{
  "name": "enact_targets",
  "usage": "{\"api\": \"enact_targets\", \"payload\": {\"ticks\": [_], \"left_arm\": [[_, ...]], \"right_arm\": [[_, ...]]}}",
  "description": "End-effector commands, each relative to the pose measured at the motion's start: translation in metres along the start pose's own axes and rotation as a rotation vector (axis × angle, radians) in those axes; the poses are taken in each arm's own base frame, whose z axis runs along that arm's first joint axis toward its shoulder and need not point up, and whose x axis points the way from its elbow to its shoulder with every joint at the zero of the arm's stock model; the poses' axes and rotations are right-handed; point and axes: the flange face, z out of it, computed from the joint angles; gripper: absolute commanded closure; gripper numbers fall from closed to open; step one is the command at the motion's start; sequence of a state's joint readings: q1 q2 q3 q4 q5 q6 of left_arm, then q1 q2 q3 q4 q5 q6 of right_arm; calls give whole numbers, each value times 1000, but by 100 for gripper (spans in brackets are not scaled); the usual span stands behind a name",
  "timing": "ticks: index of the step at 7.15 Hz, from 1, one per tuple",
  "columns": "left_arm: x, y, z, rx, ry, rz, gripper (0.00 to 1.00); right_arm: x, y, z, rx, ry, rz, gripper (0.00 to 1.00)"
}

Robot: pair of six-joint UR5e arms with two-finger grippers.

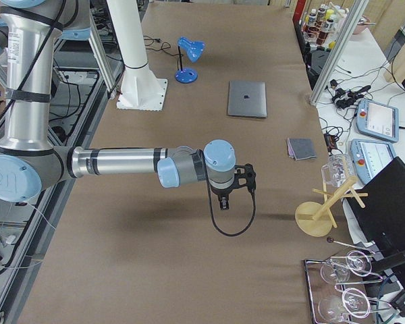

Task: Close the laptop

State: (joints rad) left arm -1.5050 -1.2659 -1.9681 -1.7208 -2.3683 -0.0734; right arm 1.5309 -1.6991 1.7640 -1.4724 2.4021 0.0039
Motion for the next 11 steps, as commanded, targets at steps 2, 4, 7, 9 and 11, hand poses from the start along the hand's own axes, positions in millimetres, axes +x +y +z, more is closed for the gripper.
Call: {"api": "enact_targets", "payload": {"ticks": [2,4,7,9,11], "left_arm": [[-65,43,19,-68,-84,-40,2],[-61,41,9,-122,-71,-99,2],[-53,-25,-10,-110,-75,-124,2],[-50,-50,-16,-132,-79,-145,2],[-51,-47,-14,-133,-72,-147,2]], "right_arm": [[28,-2,-11,-94,69,-17,0],[28,-4,-11,-91,64,-6,0],[28,-10,-11,-87,61,-7,0],[27,-11,-10,-88,61,-9,0],[29,-11,-9,-90,63,-7,0]]}}
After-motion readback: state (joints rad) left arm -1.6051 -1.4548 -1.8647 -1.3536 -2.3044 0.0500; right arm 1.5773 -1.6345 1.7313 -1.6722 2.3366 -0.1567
